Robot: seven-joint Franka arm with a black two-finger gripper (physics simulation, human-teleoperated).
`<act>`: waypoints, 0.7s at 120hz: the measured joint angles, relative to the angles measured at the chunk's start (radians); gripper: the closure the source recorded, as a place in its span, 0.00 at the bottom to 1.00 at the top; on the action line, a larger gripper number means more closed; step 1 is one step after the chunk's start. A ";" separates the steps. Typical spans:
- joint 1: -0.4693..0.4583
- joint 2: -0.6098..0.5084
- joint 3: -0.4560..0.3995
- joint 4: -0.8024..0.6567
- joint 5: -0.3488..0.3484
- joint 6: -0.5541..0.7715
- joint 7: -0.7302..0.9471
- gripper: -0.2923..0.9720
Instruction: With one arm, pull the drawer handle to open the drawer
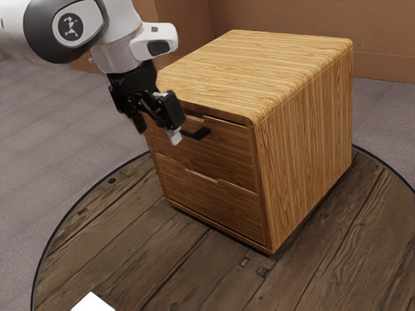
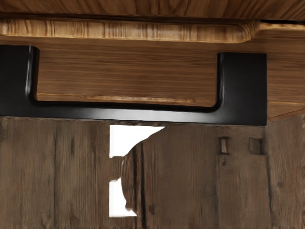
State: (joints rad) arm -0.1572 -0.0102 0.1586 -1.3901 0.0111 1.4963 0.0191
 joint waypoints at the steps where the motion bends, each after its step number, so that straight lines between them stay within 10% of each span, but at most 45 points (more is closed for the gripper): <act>1: 0.000 0.000 0.001 0.001 0.000 -0.002 0.001 0.23; 24: 0.019 -0.026 -0.002 0.143 -0.001 -0.061 -0.005 0.23; 40: 0.092 -0.054 -0.020 0.232 -0.139 -0.111 -0.165 0.23; 69: 0.051 -0.061 -0.159 0.233 0.027 -0.094 -0.637 0.23; 84: 0.097 -0.301 -0.159 -0.231 -0.042 0.128 -0.806 0.23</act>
State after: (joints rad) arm -0.0600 -0.3113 -0.0004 -1.6211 -0.0309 1.6247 -0.7866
